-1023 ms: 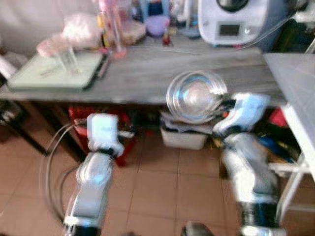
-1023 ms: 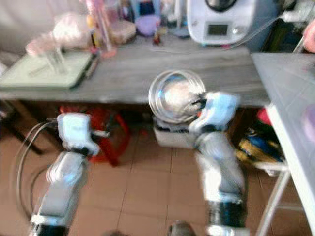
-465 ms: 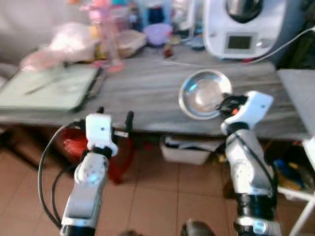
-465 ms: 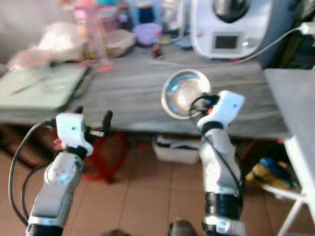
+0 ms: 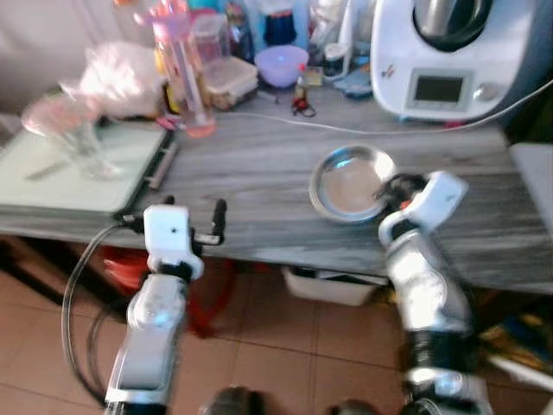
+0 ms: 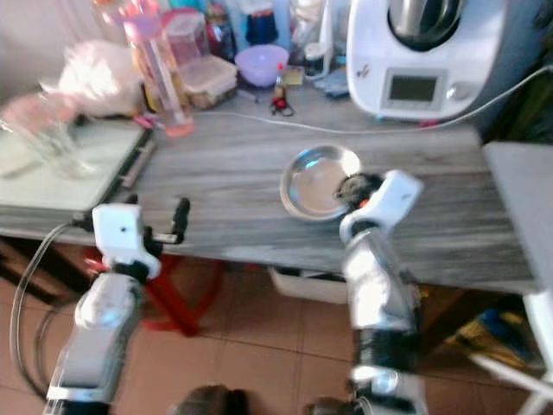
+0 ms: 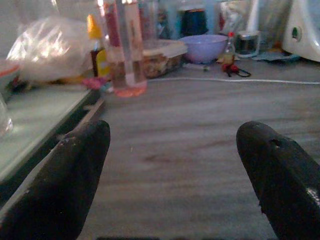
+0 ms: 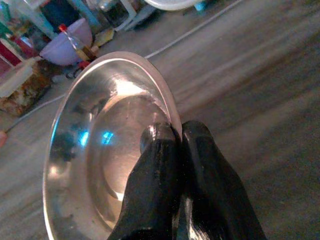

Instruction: Setting the table

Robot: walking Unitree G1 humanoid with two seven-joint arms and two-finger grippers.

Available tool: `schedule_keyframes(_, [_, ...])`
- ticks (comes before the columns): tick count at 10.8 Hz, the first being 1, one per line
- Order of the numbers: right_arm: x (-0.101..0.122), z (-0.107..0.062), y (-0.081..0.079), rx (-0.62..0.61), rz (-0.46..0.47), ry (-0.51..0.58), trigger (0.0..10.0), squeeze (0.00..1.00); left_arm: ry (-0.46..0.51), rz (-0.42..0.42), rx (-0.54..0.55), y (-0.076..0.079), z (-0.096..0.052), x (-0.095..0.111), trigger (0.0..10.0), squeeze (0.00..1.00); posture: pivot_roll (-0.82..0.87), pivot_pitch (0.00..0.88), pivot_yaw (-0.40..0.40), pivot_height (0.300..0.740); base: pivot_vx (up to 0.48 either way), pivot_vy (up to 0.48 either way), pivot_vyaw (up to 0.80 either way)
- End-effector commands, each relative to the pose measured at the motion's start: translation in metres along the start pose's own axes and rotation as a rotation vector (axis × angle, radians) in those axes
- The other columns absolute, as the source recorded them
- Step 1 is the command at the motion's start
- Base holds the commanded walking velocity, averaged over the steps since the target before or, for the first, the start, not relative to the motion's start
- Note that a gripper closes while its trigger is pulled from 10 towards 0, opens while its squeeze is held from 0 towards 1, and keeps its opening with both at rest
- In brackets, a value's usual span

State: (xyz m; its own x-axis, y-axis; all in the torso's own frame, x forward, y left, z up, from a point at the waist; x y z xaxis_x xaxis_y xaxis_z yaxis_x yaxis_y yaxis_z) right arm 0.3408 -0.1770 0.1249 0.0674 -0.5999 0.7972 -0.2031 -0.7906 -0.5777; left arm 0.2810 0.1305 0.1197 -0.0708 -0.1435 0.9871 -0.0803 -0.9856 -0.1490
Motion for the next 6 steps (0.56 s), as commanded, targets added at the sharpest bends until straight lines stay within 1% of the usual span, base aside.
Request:
schedule_keyframes(1, [-0.010, 0.001, -0.001, -0.013, 0.028, -0.061, 0.0, 0.00, -0.016, 0.017, 0.015, -0.004, -0.002, -0.002, 10.0, 0.00, 0.03, 0.058, 0.062, 0.740, 0.000, 0.000, 0.00])
schedule_keyframes(2, [-0.014, -0.001, -0.003, 0.002, 0.021, -0.104, 0.0, 0.00, -0.020, 0.018, 0.016, -0.004, -0.003, -0.002, 10.0, 0.00, 0.04, 0.061, 0.064, 0.740, 0.000, 0.000, 0.00])
schedule_keyframes(3, [-0.017, -0.004, -0.005, 0.015, 0.025, -0.132, 2.1, 0.00, -0.021, 0.019, 0.017, -0.005, -0.003, -0.001, 10.0, 0.00, 0.03, 0.067, 0.064, 0.740, 0.000, 0.000, 0.00])
schedule_keyframes(4, [-0.020, -0.009, -0.008, 0.044, 0.046, -0.172, 5.8, 0.00, -0.024, 0.022, 0.020, -0.007, -0.003, -0.002, 10.0, 0.00, 0.03, 0.067, 0.065, 0.740, 0.000, 0.000, 0.00])
schedule_keyframes(5, [-0.022, -0.011, -0.009, 0.048, 0.054, -0.192, 10.0, 0.00, -0.027, 0.023, 0.020, -0.007, -0.002, -0.002, 10.0, 0.00, 0.03, 0.071, 0.068, 0.740, 0.000, 0.000, 0.00])
schedule_keyframes(6, [-0.023, -0.010, -0.008, 0.039, 0.068, -0.201, 10.0, 0.80, -0.029, 0.024, 0.010, -0.005, -0.002, -0.002, 10.0, 0.00, 0.03, 0.074, 0.070, 0.740, 0.000, 0.000, 0.00])
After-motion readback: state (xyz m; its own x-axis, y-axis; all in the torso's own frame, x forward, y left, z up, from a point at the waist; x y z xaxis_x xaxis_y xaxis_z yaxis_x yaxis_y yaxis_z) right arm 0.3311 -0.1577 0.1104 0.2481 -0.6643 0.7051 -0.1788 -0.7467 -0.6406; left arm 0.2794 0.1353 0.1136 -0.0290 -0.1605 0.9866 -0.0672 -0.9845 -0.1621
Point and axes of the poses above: a point about 5 cm out from each wrist's last joint towards the gripper, its own z axis pointing out of the wrist towards the gripper, its own x axis along the axis of the wrist's last joint, y = z × x, the point moved 2 cm from there along z, pointing out of the wrist towards the gripper, and after that the axes turned 9 degrees about z, right-handed, at the moved point
